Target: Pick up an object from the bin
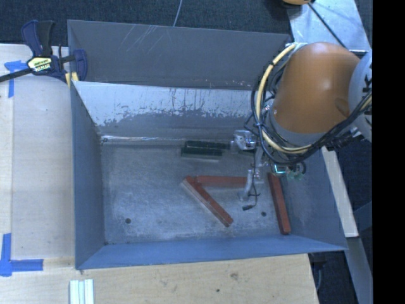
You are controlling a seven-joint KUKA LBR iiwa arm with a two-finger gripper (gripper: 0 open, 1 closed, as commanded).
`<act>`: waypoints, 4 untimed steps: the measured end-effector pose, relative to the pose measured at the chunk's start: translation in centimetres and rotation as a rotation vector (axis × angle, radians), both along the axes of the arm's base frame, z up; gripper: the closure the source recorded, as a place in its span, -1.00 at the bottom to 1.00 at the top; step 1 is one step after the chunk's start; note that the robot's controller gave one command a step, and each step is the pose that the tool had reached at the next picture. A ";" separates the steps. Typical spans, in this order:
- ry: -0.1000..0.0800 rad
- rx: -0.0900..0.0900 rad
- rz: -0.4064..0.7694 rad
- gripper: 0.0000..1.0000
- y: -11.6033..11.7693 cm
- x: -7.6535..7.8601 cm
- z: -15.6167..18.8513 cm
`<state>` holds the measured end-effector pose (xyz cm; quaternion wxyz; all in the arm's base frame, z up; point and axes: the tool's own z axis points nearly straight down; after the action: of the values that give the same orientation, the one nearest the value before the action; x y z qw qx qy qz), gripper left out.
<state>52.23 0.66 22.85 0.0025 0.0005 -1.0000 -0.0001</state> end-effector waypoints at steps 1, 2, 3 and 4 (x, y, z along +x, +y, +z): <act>-0.009 0.000 0.000 -1.00 0.0 0.2 0.4; -0.013 0.000 -0.060 -1.00 0.8 -0.5 -5.7; -0.006 0.000 -0.139 -1.00 2.6 -2.2 -7.5; -0.008 0.000 -0.251 -1.00 2.4 -2.1 -7.2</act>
Offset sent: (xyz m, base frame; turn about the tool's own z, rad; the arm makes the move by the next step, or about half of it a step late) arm -0.0191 0.0204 -0.1585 0.1500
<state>50.15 3.03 15.62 -0.0014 -0.1249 -0.9922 -0.0003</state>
